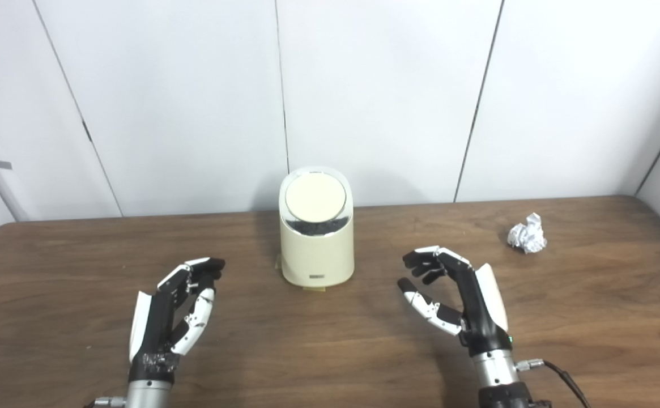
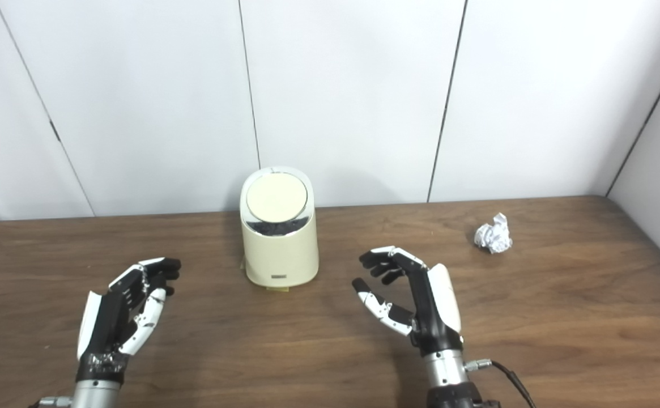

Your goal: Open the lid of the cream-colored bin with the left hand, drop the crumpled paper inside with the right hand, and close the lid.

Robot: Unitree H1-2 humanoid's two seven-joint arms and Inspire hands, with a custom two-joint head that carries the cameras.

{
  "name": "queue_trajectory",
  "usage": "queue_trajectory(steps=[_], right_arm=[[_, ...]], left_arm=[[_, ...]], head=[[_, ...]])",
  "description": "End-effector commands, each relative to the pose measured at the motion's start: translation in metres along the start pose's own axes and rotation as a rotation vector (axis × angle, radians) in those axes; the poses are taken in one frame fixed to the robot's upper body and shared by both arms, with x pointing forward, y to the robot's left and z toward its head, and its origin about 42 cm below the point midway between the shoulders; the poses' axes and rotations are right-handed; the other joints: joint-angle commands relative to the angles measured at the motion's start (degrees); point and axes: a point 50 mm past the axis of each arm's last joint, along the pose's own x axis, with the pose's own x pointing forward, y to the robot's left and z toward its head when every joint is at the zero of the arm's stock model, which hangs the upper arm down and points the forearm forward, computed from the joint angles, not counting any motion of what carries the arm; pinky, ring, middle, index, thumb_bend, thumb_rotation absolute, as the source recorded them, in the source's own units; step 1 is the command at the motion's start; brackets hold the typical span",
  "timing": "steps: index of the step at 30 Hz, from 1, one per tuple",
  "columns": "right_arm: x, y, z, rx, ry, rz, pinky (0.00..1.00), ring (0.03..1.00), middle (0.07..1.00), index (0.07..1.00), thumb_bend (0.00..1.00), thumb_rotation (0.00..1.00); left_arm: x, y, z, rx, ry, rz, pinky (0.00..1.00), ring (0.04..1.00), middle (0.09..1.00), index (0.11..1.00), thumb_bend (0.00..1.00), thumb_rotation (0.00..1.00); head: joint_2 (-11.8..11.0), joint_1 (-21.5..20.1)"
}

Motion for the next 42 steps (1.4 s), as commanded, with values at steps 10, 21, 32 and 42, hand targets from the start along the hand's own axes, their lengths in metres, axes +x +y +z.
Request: queue_trajectory(steps=[10, 21, 32, 42], right_arm=[[-0.015, -0.005, -0.021, -0.042, 0.050, 0.027, 0.46, 0.557, 0.592, 0.586, 0.23, 0.31], [-0.010, 0.000, -0.024, -0.048, 0.060, 0.032, 0.46, 0.561, 0.594, 0.591, 0.23, 0.31], [-0.008, 0.002, -0.030, -0.054, 0.054, 0.024, 0.46, 0.553, 0.588, 0.588, 0.23, 0.36], [-0.008, 0.004, -0.030, -0.053, 0.055, 0.029, 0.46, 0.555, 0.591, 0.590, 0.24, 0.36]], left_arm=[[-0.014, -0.002, -0.019, 0.025, 0.056, -0.011, 0.61, 0.700, 0.716, 0.703, 0.17, 0.53], [0.002, 0.001, -0.010, 0.014, 0.122, -0.089, 0.76, 0.821, 0.819, 0.805, 0.50, 0.65], [0.038, 0.002, 0.030, 0.020, 0.041, -0.167, 0.92, 0.949, 0.945, 0.925, 0.79, 0.78], [0.090, 0.001, 0.068, 0.059, 0.034, -0.145, 0.93, 0.962, 0.960, 0.948, 0.82, 0.87]], head=[[-0.1, 0.1], [-1.1, -0.4], [-1.4, -0.3], [-1.5, -0.3]])
